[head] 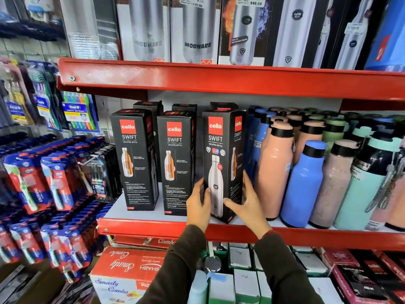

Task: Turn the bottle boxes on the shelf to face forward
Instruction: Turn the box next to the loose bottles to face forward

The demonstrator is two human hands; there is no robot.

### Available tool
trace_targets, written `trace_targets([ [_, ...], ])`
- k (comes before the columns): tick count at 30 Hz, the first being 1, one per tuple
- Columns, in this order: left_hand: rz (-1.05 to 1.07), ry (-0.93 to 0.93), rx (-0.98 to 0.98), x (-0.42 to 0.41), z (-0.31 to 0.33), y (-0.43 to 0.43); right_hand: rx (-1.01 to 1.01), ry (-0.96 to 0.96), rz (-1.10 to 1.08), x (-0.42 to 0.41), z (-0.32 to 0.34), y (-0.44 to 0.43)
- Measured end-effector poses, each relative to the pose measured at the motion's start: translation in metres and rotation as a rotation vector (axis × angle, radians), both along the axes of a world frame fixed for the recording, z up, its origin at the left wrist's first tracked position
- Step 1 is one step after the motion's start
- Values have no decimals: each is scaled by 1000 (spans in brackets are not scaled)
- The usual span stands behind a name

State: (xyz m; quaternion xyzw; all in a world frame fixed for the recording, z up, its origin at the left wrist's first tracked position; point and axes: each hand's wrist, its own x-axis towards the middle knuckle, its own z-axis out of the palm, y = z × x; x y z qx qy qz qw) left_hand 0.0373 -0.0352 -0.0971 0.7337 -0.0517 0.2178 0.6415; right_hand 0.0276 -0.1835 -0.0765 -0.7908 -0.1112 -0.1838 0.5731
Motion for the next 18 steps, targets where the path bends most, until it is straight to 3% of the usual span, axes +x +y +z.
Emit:
trace_targets([
  [6, 30, -25, -74, -1, -3, -3, -44, 11, 72, 12, -1, -8],
  [18, 74, -46, 9, 2, -7, -7, -164, -34, 16, 17, -3, 3],
])
